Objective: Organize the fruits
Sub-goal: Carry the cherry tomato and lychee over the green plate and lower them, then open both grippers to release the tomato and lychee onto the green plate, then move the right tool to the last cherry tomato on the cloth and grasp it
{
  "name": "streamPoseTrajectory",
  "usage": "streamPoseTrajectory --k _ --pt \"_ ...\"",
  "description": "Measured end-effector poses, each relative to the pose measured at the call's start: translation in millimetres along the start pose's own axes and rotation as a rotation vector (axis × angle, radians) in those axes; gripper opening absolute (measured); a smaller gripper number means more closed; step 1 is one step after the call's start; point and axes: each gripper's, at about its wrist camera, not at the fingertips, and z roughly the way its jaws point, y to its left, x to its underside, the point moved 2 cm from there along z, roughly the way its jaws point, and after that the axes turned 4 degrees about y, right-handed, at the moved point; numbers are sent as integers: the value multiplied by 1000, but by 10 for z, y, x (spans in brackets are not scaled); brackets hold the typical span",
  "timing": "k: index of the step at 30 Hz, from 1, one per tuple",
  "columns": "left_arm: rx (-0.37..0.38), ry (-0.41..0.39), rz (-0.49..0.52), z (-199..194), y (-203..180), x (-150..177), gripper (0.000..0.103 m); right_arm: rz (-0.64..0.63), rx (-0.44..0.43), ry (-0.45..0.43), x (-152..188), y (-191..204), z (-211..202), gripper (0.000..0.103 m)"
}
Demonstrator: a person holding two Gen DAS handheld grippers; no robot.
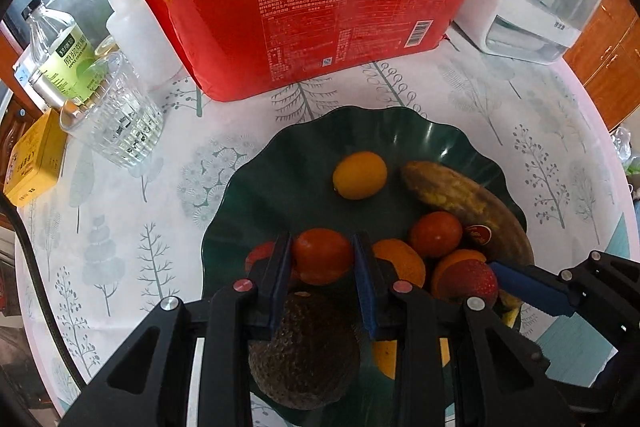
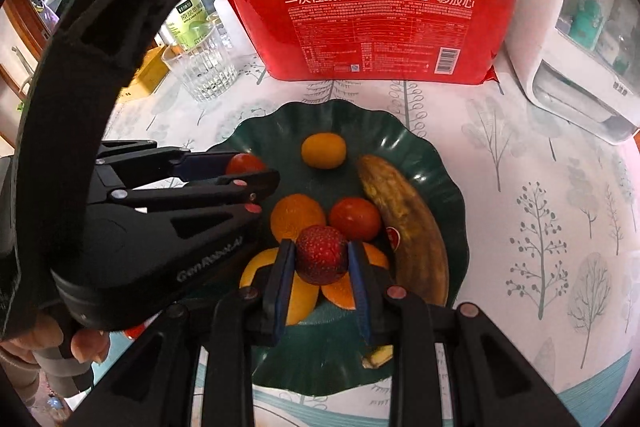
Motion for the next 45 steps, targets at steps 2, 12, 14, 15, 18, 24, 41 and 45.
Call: streamPoseTrajectory --k 2,12,14,15,18,24,41,45 --pt "-6 -1 1 8 4 3 33 -2 3 -2 8 6 0 28" --pt "-60 -25 2 -128 39 81 74 -25 21 -2 63 58 -34 36" --pt "-67 -28 -10 -164 57 95 79 -24 19 -3 68 63 -47 37" --pt "-68 -30 -15 -182 65 103 82 -22 19 -5 72 66 -59 37" --pt "-62 -28 -27 -238 78 136 84 -16 13 -8 80 69 -81 39" --pt "-85 -44 -26 -393 79 202 86 0 9 -19 131 78 -204 46" --pt "-145 -129 -119 -1347 127 904 98 -42 -31 -61 540 355 -900 46" --pt "-165 -146 -173 -1653 198 1193 101 -62 -51 -68 662 486 -1098 46"
